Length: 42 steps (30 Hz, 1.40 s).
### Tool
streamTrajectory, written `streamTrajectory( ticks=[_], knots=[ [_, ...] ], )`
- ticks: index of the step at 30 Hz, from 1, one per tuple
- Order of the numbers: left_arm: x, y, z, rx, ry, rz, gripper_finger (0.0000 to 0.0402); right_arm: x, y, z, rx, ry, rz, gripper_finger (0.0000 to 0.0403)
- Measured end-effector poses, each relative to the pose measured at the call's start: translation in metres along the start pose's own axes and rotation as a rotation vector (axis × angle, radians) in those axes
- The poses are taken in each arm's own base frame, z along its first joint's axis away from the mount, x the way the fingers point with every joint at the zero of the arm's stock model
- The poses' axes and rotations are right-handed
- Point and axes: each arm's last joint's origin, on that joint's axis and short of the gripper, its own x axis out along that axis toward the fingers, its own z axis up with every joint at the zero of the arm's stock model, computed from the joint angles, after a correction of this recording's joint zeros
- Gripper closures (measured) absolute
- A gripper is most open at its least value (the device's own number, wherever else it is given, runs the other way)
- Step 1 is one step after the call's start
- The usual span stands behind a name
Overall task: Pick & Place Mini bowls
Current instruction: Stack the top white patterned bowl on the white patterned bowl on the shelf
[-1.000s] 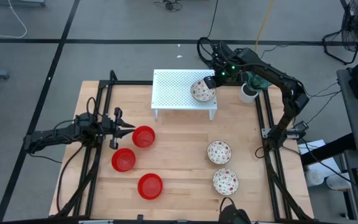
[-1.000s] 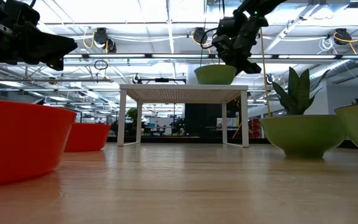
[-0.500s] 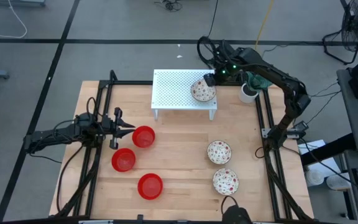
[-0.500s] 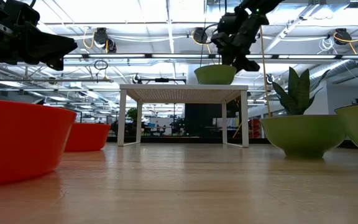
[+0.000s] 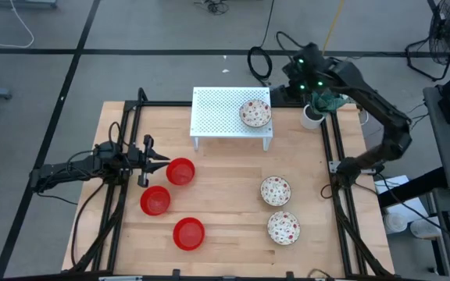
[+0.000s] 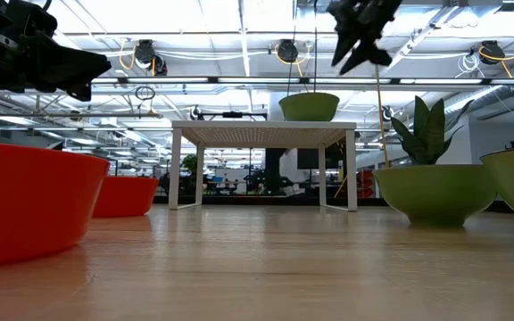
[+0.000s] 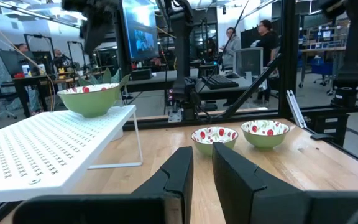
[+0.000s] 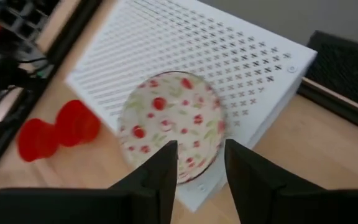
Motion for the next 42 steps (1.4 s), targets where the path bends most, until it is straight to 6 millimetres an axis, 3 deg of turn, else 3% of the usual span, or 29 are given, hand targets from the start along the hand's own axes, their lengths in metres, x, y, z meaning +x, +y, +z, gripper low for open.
streamTrajectory(
  ticks=[8, 16, 23, 32, 42],
  knots=[
    [0.0, 0.0, 0.0, 0.0, 0.0, 0.0, 0.0337, -0.042, 0.037, -0.031, -0.135, -0.063, 0.099, 0.0283],
    [0.0, 0.0, 0.0, 0.0, 0.0, 0.0, 0.0337, -0.058, 0.074, -0.067, -0.253, -0.055, 0.094, 0.0283],
    [0.0, 0.0, 0.0, 0.0, 0.0, 0.0, 0.0337, -0.052, 0.101, -0.099, -0.311, 0.042, 0.036, 0.0283],
    [0.0, 0.0, 0.0, 0.0, 0.0, 0.0, 0.0337, -0.03, 0.125, -0.124, -0.385, 0.171, -0.018, 0.0283],
    [0.0, 0.0, 0.0, 0.0, 0.0, 0.0, 0.0337, -0.007, 0.139, -0.146, -0.483, 0.323, -0.101, 0.0283]
  ],
)
